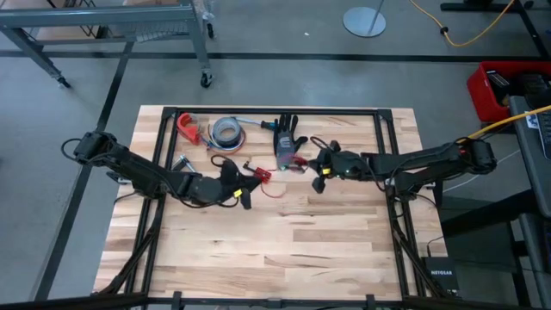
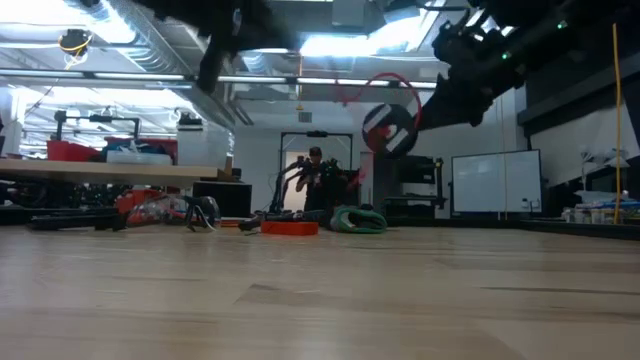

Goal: Coil cords
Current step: Uncoil the orange wire from the black spool

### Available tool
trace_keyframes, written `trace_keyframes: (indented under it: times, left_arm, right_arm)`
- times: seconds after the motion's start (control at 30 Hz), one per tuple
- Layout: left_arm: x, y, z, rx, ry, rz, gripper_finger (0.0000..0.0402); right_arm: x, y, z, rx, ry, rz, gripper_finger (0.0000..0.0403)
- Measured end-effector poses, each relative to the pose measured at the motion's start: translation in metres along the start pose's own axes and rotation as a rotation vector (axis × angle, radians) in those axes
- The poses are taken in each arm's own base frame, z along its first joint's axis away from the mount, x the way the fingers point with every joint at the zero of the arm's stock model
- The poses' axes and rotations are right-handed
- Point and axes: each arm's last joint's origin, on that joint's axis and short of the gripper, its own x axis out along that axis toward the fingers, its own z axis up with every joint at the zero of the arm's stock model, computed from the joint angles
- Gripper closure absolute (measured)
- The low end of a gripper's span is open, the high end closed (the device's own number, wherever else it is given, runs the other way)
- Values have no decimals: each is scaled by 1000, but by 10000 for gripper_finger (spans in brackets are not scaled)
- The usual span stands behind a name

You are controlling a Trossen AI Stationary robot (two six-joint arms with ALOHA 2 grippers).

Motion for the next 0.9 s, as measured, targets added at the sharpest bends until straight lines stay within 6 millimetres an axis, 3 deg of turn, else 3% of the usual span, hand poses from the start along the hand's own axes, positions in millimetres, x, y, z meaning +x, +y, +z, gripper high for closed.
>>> trace_keyframes:
  times: [0.17, 0.33, 0.6, 0.9]
  left_arm:
    - [-3, -10, 2, -27, 17, -130, 401]
    - [-9, -15, -7, -58, 90, -159, 401]
    - [-18, -8, -27, -78, 228, -56, 401]
    - [-29, 13, -46, -44, 326, 185, 401]
  right_arm:
    - [2, -5, 2, 4, -59, -205, 403]
    - [0, -5, 14, 67, -187, -257, 403]
    - [0, -8, 38, 180, -370, -25, 403]
    - [3, -16, 42, 189, -341, 254, 403]
